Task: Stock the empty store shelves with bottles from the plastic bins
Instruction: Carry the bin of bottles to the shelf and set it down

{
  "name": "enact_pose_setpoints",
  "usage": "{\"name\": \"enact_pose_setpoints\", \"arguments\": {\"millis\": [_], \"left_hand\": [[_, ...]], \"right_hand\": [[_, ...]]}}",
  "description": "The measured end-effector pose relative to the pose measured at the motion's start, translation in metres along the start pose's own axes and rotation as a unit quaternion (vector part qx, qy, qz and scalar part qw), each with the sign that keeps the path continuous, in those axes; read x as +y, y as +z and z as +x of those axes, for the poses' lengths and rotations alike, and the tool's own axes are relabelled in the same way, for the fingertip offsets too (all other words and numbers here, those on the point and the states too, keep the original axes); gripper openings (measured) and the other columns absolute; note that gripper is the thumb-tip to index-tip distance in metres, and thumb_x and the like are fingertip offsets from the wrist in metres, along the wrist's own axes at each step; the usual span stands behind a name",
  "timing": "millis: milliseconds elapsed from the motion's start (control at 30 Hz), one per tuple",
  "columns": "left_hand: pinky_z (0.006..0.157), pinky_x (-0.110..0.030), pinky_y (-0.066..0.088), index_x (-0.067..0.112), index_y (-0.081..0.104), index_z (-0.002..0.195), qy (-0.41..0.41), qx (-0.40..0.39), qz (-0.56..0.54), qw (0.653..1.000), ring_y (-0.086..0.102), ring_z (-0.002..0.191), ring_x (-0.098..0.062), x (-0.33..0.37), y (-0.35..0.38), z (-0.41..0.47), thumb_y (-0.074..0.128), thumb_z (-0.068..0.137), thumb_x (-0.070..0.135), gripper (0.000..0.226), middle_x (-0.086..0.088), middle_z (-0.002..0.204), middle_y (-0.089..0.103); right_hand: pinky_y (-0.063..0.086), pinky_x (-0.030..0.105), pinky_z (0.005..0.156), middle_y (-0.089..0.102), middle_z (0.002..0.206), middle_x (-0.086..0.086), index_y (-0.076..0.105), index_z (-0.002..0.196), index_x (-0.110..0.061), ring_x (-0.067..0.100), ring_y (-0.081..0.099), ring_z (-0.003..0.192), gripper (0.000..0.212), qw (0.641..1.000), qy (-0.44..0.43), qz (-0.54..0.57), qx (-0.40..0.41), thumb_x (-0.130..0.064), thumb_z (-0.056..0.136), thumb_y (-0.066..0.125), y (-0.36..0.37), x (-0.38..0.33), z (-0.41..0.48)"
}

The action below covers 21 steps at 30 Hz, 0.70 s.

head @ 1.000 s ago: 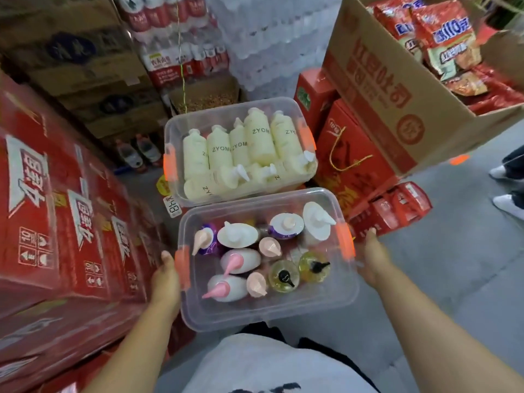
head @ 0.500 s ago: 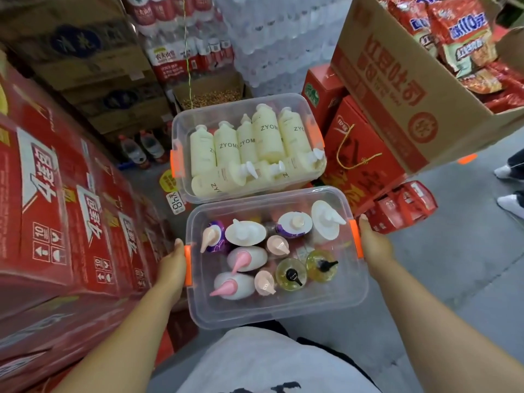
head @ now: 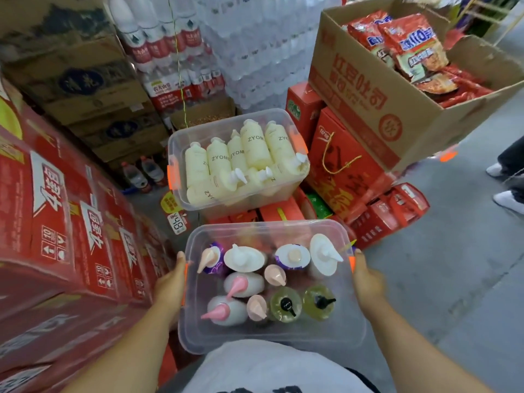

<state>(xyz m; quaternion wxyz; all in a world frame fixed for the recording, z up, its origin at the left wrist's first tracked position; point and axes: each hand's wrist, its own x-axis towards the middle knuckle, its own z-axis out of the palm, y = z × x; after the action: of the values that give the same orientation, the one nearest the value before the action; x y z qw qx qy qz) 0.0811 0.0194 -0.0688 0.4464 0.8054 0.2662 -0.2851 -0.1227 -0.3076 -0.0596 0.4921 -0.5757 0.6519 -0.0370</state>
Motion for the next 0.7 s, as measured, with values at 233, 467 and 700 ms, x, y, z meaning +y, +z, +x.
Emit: {"name": "enact_pose_setpoints", "arguments": {"millis": [233,467,700], "left_hand": [[0.093,-0.044,0.050,0.014,0.074,0.106,0.047,0.018,-0.016,0.999,0.063,0.102,-0.034,-0.029,0.017,-0.056,0.053,0.077,0.082,0.077,-0.014,0.116,0.069],[0.087,-0.042,0.053,0.016,0.077,0.084,0.110,-0.046,0.080,0.990,0.067,0.090,-0.030,-0.083,0.075,-0.152,0.044,0.077,0.087,0.079,-0.012,0.096,0.074],[0.098,-0.050,0.051,0.018,0.075,0.097,0.224,-0.202,0.240,0.923,0.067,0.104,-0.034,-0.111,0.214,-0.240,0.039,0.073,0.093,0.087,-0.011,0.110,0.073]], "right_hand": [[0.053,0.044,0.088,0.070,0.083,0.015,0.072,0.075,-0.013,0.036,0.065,0.087,0.064,1.000,0.020,0.018,-0.002,-0.066,0.094,0.042,-0.050,0.051,-0.020],[0.052,0.048,0.094,0.071,0.098,0.020,0.073,0.084,-0.011,0.037,0.064,0.094,0.065,0.998,0.048,0.026,0.024,-0.063,0.097,0.036,-0.164,0.163,-0.042],[0.052,0.045,0.088,0.068,0.104,0.024,0.072,0.098,-0.007,0.039,0.064,0.096,0.079,0.967,0.145,0.131,0.162,-0.073,0.082,0.031,-0.304,0.313,-0.083]]}}
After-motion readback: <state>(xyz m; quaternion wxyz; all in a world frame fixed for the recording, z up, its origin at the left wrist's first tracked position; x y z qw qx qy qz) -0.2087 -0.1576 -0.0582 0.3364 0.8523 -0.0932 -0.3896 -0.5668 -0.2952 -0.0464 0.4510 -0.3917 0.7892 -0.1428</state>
